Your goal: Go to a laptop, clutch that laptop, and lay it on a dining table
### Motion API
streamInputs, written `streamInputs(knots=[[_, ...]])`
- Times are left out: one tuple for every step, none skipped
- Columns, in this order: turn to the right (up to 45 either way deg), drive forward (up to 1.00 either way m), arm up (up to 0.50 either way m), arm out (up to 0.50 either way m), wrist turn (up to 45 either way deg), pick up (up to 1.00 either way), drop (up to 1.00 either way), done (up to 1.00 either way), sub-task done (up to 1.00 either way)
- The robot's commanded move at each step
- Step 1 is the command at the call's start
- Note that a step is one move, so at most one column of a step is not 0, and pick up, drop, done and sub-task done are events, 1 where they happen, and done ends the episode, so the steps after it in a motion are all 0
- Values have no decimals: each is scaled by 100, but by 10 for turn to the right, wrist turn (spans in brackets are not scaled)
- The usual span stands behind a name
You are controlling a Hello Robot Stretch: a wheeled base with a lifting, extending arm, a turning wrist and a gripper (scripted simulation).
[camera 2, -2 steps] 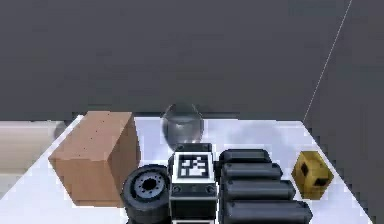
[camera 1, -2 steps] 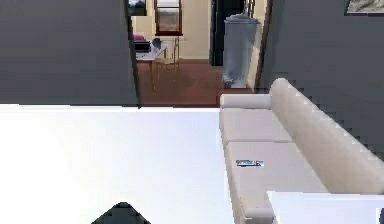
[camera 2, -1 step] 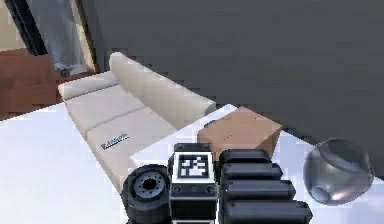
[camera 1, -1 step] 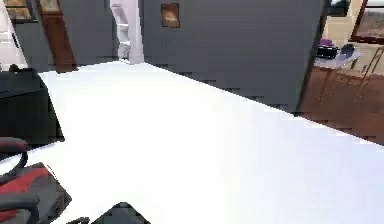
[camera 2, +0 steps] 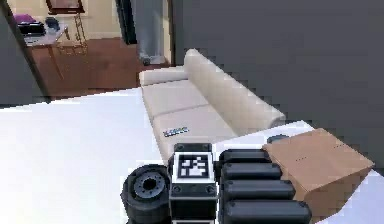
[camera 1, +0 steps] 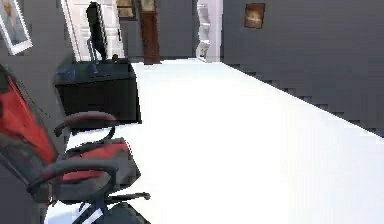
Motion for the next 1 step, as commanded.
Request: streamInputs(knots=[[450,0,0,0,0,0,0,0,0]])
